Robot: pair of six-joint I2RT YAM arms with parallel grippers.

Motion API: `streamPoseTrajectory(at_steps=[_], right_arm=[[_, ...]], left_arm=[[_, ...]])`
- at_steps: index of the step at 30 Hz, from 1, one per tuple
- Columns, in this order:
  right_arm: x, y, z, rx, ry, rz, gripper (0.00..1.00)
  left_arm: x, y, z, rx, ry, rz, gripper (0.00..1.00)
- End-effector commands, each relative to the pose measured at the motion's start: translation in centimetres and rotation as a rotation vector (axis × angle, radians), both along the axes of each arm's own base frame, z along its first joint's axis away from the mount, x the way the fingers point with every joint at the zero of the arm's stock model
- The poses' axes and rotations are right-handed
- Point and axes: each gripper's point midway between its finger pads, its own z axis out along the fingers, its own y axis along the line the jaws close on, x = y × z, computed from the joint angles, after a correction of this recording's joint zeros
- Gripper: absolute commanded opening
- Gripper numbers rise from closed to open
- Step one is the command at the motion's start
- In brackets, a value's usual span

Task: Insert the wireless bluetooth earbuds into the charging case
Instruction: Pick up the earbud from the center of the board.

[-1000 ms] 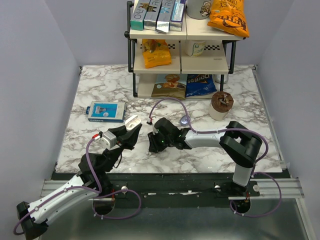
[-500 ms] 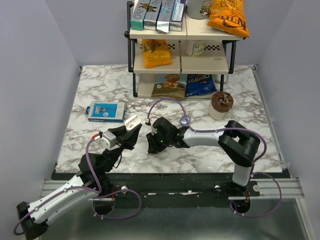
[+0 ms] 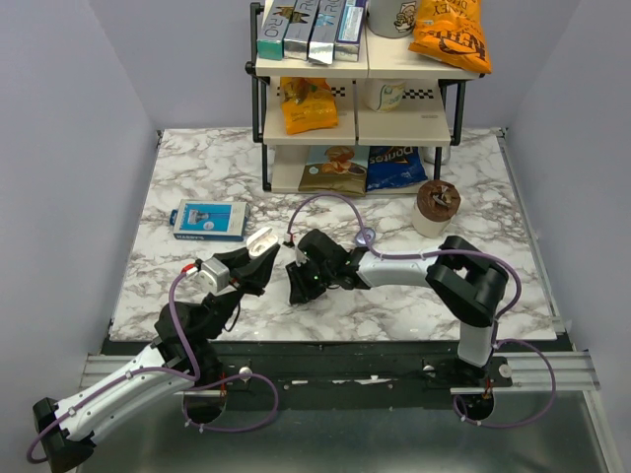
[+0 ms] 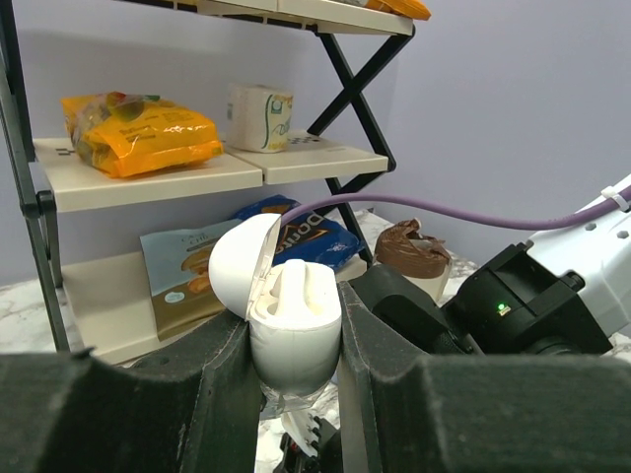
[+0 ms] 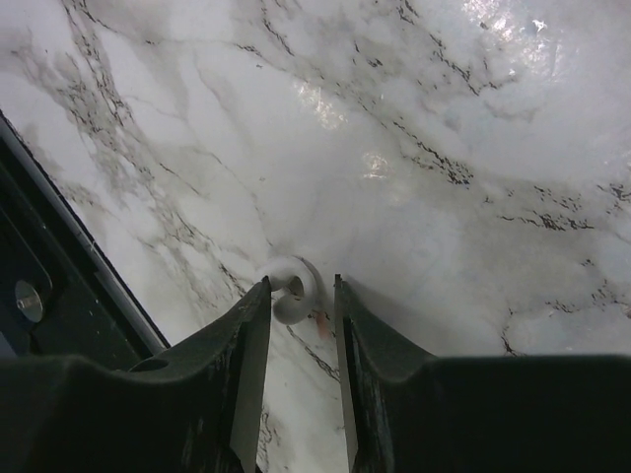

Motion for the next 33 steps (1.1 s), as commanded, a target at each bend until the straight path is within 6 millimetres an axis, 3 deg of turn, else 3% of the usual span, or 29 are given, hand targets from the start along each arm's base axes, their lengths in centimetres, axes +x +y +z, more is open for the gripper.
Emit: streamPoseTrajectory(at_steps=[1,13,18,26,33], right_arm=[[-1.7,-0.9,-2.0,-0.064,0.091,0.017,0.39],[-2.0,-1.0,-2.1,-0.063,0.109,0.02,0.17],[-1.9,-1.1,-1.7,-0.057,0.093,0.007,0.01],[-1.0,-1.8,-0.2,-0.039,0.035,-0.042,0.01],[1.7,-3.8,2.2,-0.005,-0.033,-0.145,0.01]], left_arm=[[0.0,0.1,-0.4,-0.002,0.011,0.003,0.0],[0.1,0.0,-0.6,0.002,0.018,0.001,0.0],[0.0,0.0,-0.6,0.001,0.019,-0.001,0.0],[0.2,-0.1,-0.7,0.003,0.024,0.001,0.0],[0.1,0.0,-0.2,-0.007,0.017,0.004,0.0]])
